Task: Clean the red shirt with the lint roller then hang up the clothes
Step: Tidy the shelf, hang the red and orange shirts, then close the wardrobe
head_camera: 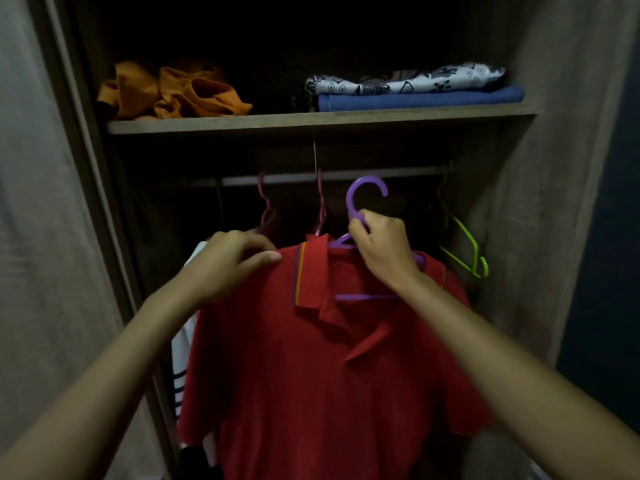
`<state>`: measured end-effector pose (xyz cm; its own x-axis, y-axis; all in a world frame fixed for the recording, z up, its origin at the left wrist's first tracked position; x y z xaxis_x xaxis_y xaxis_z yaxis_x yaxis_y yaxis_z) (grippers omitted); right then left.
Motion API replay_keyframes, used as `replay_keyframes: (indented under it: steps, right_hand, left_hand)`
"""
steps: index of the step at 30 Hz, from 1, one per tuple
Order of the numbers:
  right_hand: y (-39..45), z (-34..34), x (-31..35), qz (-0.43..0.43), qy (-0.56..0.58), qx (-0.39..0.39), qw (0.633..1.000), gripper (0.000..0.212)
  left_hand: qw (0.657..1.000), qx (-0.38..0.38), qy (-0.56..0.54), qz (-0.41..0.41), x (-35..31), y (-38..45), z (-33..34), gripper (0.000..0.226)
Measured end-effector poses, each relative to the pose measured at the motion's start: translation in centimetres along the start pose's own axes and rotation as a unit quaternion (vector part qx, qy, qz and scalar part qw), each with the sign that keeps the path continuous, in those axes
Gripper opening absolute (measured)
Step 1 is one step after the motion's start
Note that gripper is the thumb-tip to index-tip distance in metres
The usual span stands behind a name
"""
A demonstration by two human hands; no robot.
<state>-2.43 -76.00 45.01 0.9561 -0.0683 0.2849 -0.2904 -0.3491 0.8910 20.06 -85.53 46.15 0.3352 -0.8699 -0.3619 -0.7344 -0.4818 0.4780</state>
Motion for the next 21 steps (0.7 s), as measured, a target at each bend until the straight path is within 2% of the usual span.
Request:
replay_keyframes:
  steps: [2,6,8,9,12,13,14,15,17,18,19,21]
  right_hand:
    - [-0.5,0.7,0.4,-0.003,0.014,0.030,0.999,0.034]
    - [-0.1,0.8,-0.3,0.006,0.044,0.090,0.995,0.037]
    - [0.2,0.6,-0.9,0.047,0.082,0.143,0.985,0.034]
    - [0.0,0.3,-1.1,0.069,0.098,0.141,0.983,0.034]
    - [-2.1,-1.4,-1.2,0.096,0.067,0.008,0.993,0.033]
    - [-3.2,-1.3,-0.7,0.109,0.047,0.013,0.993,0.041]
    - [-4.4,-0.6,-0.1,0.128,0.049,0.065,0.989,0.047]
    - [-5.6,0.2,0.6,0.156,0.080,0.144,0.974,0.048]
    - [-7.2,1.8,1.5,0.251,0.199,0.259,0.912,0.043]
    - [-7.4,2.3,1.6,0.297,0.253,0.272,0.880,0.042]
    - [-7.3,2.9,1.4,0.325,0.280,0.260,0.865,0.044]
    - [-6.5,3.4,0.9,0.336,0.256,0.215,0.881,0.056]
  left_hand:
    - [1.000,-0.009,-0.003,0.009,0.0,0.2,0.3,0.024]
    - [0.999,0.045,-0.015,0.012,-0.7,0.3,1.0,0.019]
    - [0.999,0.039,0.000,0.009,-0.3,0.3,1.4,0.020]
    - [1.000,0.024,0.000,0.007,0.0,0.3,1.6,0.022]
    - [0.999,-0.024,-0.033,-0.007,0.8,0.1,2.7,0.027]
    - [0.998,-0.042,-0.034,-0.008,0.8,0.0,3.2,0.026]
    - [0.998,-0.060,-0.035,-0.004,0.5,0.0,3.8,0.025]
    - [0.996,-0.075,-0.039,0.004,0.1,0.2,4.4,0.023]
    - [0.994,-0.100,-0.045,0.025,-1.1,0.6,5.5,0.017]
    - [0.992,-0.111,-0.050,0.032,-1.8,0.9,6.1,0.014]
    - [0.991,-0.120,-0.056,0.034,-2.3,1.2,6.7,0.013]
    - [0.987,-0.145,-0.061,0.042,-3.5,1.4,7.9,0.012]
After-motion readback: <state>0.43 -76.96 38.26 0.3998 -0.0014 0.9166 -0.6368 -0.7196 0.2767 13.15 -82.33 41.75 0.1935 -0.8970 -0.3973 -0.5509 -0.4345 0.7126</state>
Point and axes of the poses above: each hand's wrist, its own y-axis towards the middle knuckle, its own z-axis out of the palm, x = y × z, the point moved 4 cm from there along y, towards the middle knuckle, and after that the axes turned 9 degrees about -y, right-handed, at the moved point
